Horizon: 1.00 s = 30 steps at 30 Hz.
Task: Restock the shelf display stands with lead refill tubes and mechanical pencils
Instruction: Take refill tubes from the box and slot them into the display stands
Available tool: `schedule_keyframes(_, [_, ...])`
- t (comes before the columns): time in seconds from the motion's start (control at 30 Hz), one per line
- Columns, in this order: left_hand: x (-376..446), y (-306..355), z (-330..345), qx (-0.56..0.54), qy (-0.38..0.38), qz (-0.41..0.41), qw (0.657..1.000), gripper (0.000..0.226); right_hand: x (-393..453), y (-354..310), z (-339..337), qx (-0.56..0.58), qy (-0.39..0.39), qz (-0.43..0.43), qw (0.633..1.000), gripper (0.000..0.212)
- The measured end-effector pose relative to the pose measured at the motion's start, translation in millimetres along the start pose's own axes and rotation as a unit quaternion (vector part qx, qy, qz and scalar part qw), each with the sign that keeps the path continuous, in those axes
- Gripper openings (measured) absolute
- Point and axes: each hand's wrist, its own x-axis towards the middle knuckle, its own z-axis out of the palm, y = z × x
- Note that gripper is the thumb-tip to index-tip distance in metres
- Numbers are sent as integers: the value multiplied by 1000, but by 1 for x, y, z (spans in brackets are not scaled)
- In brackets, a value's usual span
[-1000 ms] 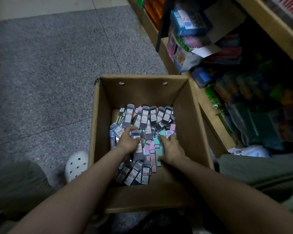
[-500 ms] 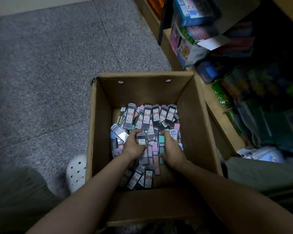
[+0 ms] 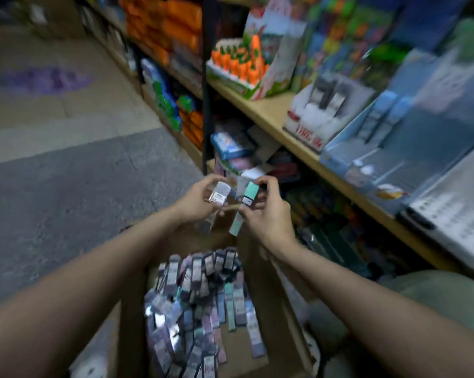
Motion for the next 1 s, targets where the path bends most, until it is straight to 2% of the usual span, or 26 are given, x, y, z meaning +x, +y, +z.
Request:
schedule_keyframes(0.13, [4, 58, 17, -66, -33, 68, 995, 53, 17, -45, -68, -11, 57, -54, 997, 52])
schedule_keyframes(0.3, [10, 83, 54, -169, -82, 84, 979, 53, 29, -72, -146, -70, 103, -80, 989, 44])
schedule_keyframes(0.4, [16, 93, 70, -184, -119, 104, 970, 55, 43, -87, -199, -101, 161, -85, 978, 40])
schedule_keyframes(0.53, [29, 106, 88, -224, -93, 106, 964, 37, 66, -99, -260, -144, 254, -73, 954, 37])
schedule_keyframes(0.63, [38, 110, 98, -232, -99, 124, 960, 22, 75, -92, -276, -244, 240, -64, 937, 38])
schedule_keyframes(0.8, [51, 108, 108, -208, -115, 140, 961, 15, 89, -69, -273, -371, 184, -51, 909, 33])
schedule_keyframes(1.0, [61, 98, 114, -162, -136, 169, 963, 15, 106, -48, -259, -379, 165, -7, 910, 35])
